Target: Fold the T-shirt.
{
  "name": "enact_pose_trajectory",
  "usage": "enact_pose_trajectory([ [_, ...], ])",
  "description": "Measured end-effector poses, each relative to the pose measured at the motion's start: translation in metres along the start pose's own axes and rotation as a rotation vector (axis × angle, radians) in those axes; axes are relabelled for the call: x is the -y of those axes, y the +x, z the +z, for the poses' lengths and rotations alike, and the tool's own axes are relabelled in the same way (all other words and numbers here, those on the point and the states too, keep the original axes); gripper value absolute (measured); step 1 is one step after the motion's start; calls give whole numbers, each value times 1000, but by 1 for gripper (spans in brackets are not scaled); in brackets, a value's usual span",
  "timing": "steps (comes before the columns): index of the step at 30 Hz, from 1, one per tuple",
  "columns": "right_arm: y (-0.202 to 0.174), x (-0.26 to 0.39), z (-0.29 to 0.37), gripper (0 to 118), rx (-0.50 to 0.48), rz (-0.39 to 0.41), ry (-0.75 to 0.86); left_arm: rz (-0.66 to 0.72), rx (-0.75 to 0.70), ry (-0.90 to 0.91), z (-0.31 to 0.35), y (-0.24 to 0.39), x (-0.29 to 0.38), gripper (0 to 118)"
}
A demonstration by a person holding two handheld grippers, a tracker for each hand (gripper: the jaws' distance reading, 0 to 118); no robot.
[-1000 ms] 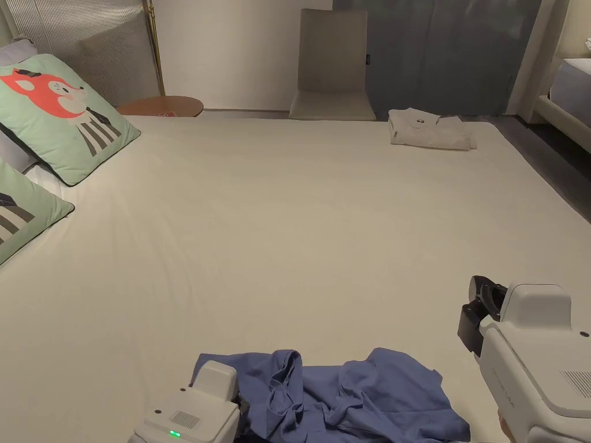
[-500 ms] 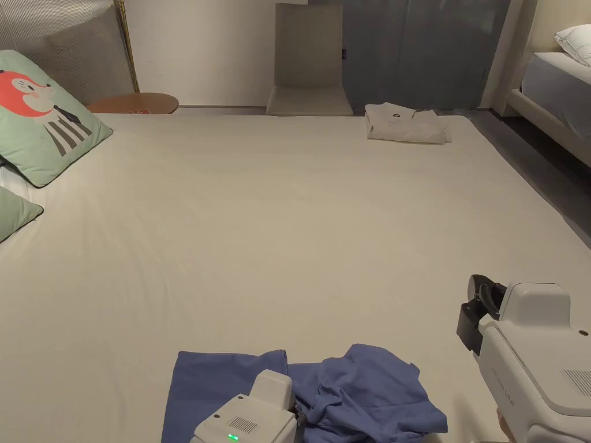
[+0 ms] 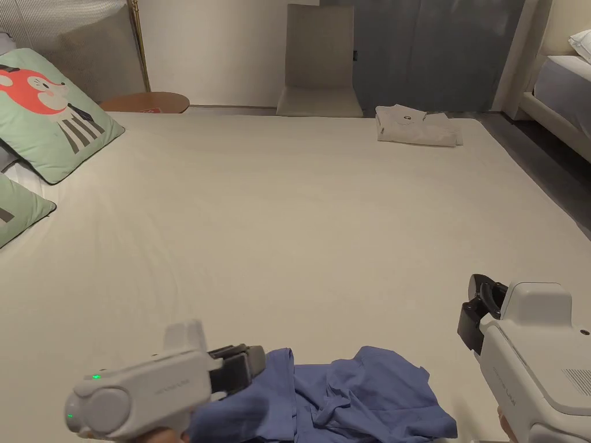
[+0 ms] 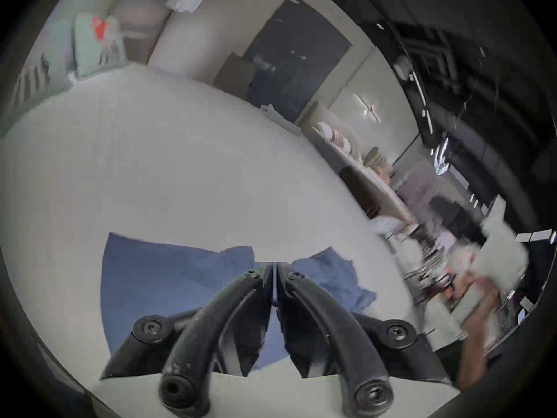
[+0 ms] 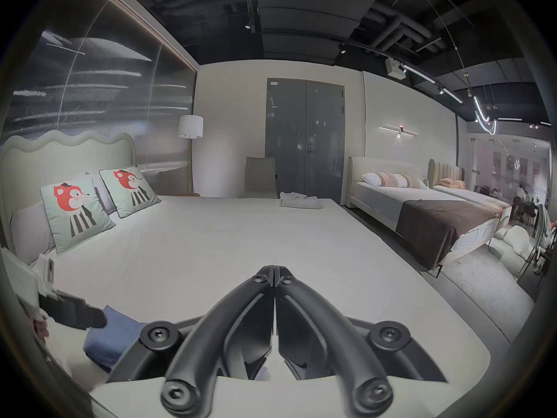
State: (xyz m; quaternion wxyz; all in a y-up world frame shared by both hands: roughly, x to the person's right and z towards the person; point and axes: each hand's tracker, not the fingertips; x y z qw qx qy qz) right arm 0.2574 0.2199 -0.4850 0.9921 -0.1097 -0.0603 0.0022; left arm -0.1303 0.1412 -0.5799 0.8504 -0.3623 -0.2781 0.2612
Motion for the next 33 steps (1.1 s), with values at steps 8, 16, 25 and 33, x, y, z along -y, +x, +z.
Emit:
enact_pose_trajectory([
  [8, -8, 3, -4, 0, -17, 12, -16, 190, 6, -46, 38, -77, -10, 110],
  [16, -13, 7, -13, 0, -24, 26, -42, 306, 109, -78, 34, -152, 4, 110],
  [25, -17, 8, -15, 0, -23, 45, -62, 264, 120, -164, -7, -146, 12, 61],
  [33, -17, 7, -14, 0, -21, 44, -62, 235, 63, -142, 1, -146, 12, 10],
])
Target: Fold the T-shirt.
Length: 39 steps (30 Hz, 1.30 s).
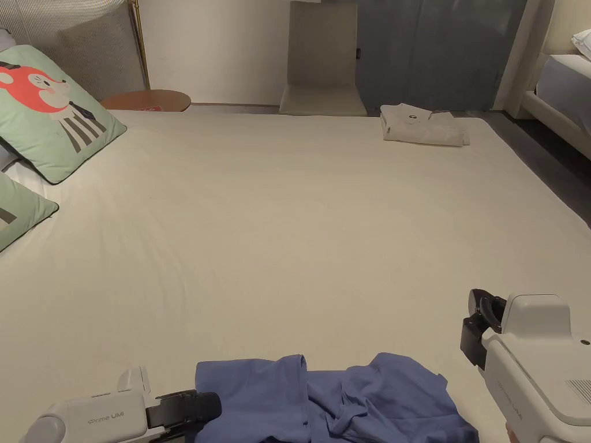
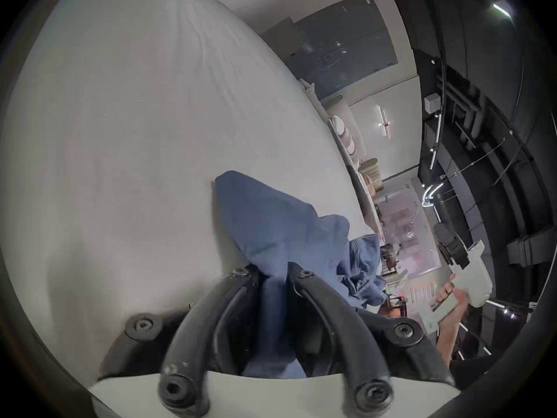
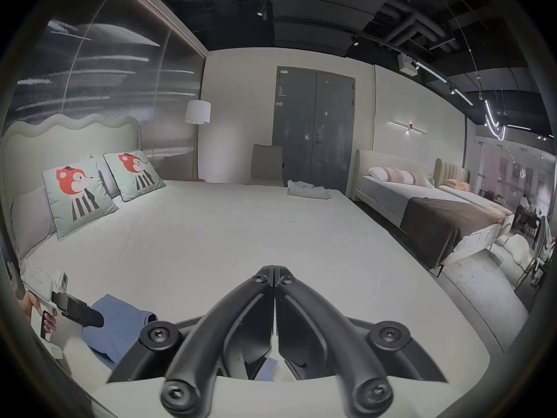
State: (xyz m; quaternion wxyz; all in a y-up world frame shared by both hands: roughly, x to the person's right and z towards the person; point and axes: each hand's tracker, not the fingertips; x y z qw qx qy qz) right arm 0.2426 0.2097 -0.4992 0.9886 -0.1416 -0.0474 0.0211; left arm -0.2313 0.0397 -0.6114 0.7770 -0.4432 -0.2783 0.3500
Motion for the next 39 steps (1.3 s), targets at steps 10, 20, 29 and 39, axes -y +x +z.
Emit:
enact_pose_trajectory([
  [10, -7, -2, -7, 0, -43, -8, 22, -117, -204, 49, 82, 13, -21, 10],
  [20, -19, -3, 3, 0, -76, -12, 28, -261, -534, 36, 68, 91, -18, 10],
  [29, -10, -5, 7, 0, -65, -12, 42, -494, -496, -7, -3, 187, 9, 10],
  [39, -8, -4, 12, 0, -64, -17, 51, -640, -458, -144, -90, 234, 50, 10],
])
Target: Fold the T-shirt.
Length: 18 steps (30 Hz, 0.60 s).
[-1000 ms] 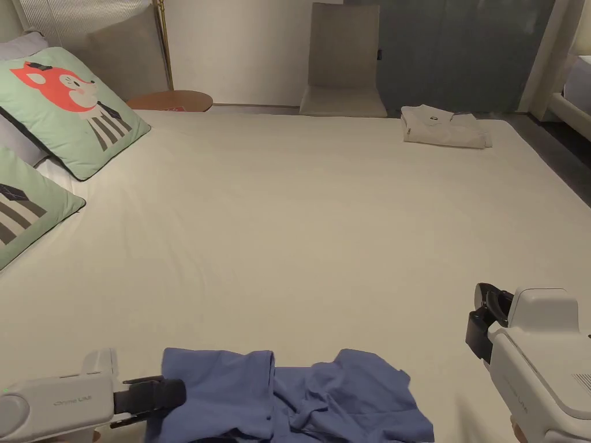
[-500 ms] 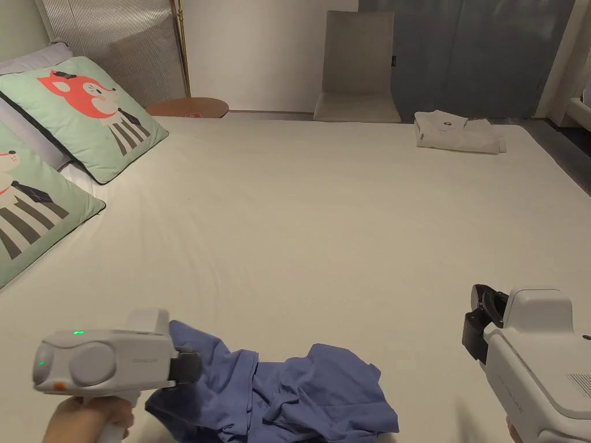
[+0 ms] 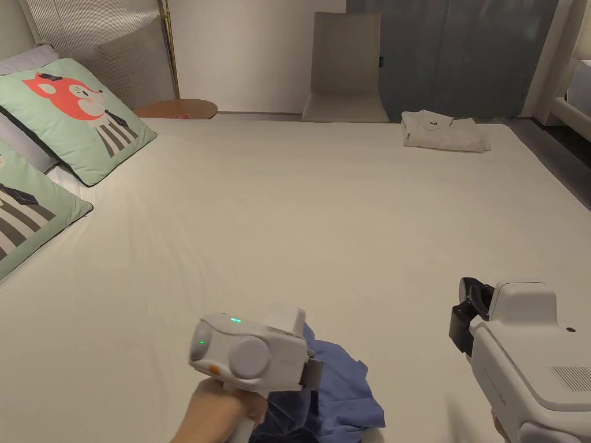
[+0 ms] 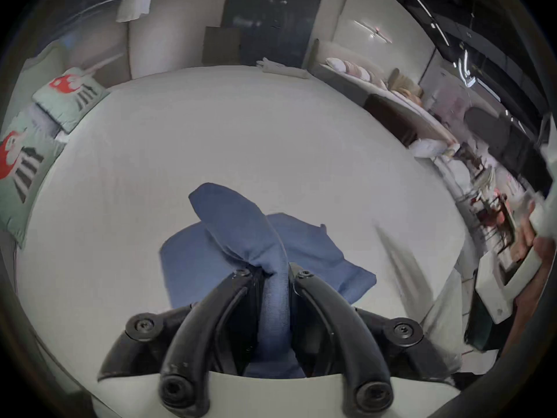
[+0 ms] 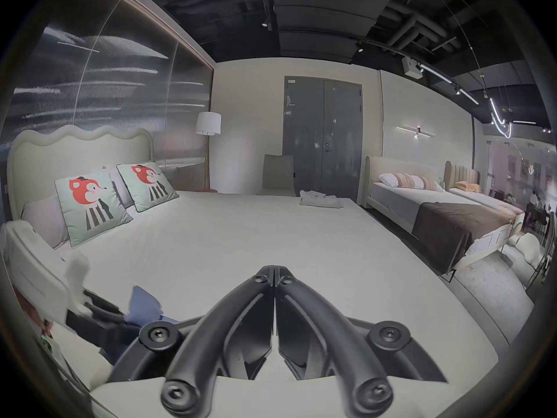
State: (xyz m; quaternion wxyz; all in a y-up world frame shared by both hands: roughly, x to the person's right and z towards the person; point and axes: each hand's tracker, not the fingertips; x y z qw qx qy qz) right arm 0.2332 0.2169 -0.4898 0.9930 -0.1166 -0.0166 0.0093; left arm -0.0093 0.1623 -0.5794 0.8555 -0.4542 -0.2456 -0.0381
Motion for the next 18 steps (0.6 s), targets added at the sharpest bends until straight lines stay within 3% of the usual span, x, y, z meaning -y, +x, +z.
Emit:
enact_pose_trajectory([
  [4, 0, 3, 0, 0, 0, 1, -1, 0, -50, -49, -33, 23, 6, 11],
  [7, 1, 3, 2, 0, 1, -3, -6, -16, -62, -46, -37, 35, 5, 24],
  [9, 2, 4, 2, 0, 3, -6, -7, -8, -50, -40, -42, 40, 5, 48],
  [11, 4, 6, 0, 0, 4, -9, -10, 14, 9, -29, -47, 44, 6, 87],
  [13, 5, 7, 1, 0, 5, -13, -10, 39, 47, -11, -47, 47, 7, 106],
  [18, 12, 8, 2, 0, 19, -17, -6, 46, 99, 142, -17, 39, 10, 107],
])
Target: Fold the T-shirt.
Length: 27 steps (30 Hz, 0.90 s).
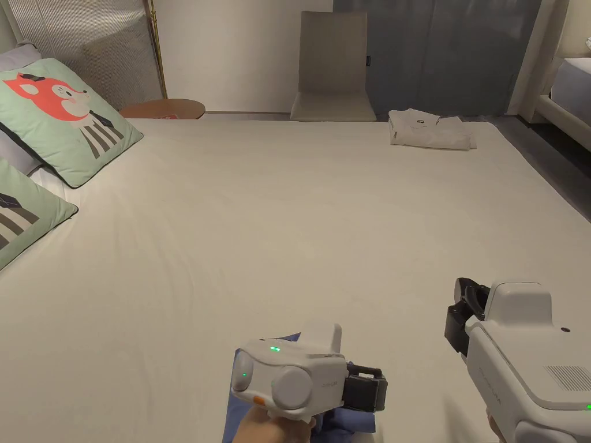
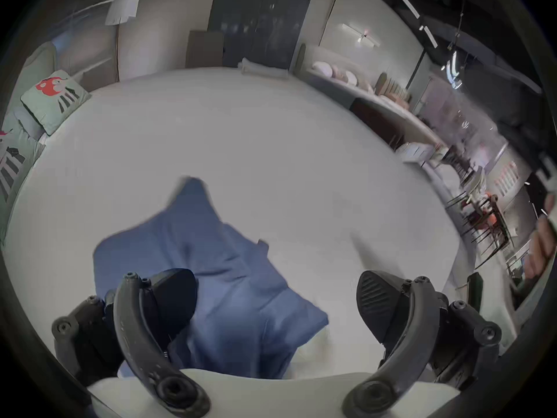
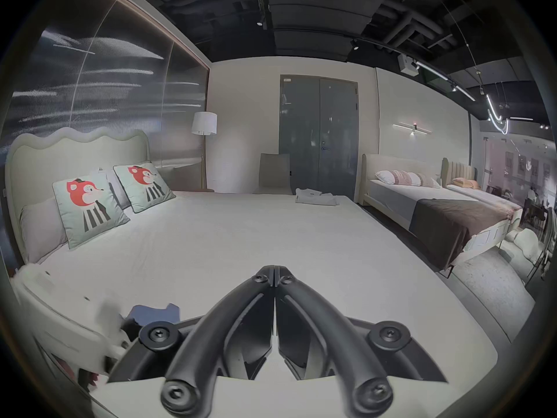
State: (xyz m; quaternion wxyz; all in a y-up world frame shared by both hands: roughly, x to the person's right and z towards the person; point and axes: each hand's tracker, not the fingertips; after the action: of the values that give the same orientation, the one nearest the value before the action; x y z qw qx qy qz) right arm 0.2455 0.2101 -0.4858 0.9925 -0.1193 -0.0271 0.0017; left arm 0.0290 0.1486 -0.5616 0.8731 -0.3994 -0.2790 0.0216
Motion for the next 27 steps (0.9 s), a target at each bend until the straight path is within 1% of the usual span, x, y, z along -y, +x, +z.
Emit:
enact_pose_trajectory([
  [4, 1, -5, 5, 0, 15, -16, 16, 15, -23, 230, 37, -20, 1, 106],
  [6, -1, -7, 7, 0, 22, -19, 27, -8, -88, 317, 54, -29, 1, 98],
  [7, -2, -7, 8, 0, 27, -19, 35, -16, -128, 355, 59, -34, 2, 88],
  [8, -2, -6, 8, 0, 31, -20, 45, -35, -165, 382, 64, -39, 4, 69],
  [11, -5, -7, 10, 0, 33, -22, 58, -34, -284, 454, 68, -53, 9, 16],
  [12, -6, -6, 9, 0, 29, -22, 59, -27, -324, 462, 68, -59, 12, 11],
  [13, -7, -6, 9, 0, 26, -20, 59, -23, -342, 466, 67, -63, 14, 11],
  [14, -7, -6, 9, 0, 24, -17, 58, 1, -345, 457, 64, -69, 18, 0],
  [18, -8, -5, 10, 0, 22, -14, 53, 25, -342, 420, 42, -79, 33, 0],
  [19, -8, -4, 10, 0, 23, -14, 50, 27, -343, 399, 43, -70, 35, 0],
  [27, -1, -4, 14, 0, 32, -9, 32, -15, -231, 274, -19, -42, 63, 0],
])
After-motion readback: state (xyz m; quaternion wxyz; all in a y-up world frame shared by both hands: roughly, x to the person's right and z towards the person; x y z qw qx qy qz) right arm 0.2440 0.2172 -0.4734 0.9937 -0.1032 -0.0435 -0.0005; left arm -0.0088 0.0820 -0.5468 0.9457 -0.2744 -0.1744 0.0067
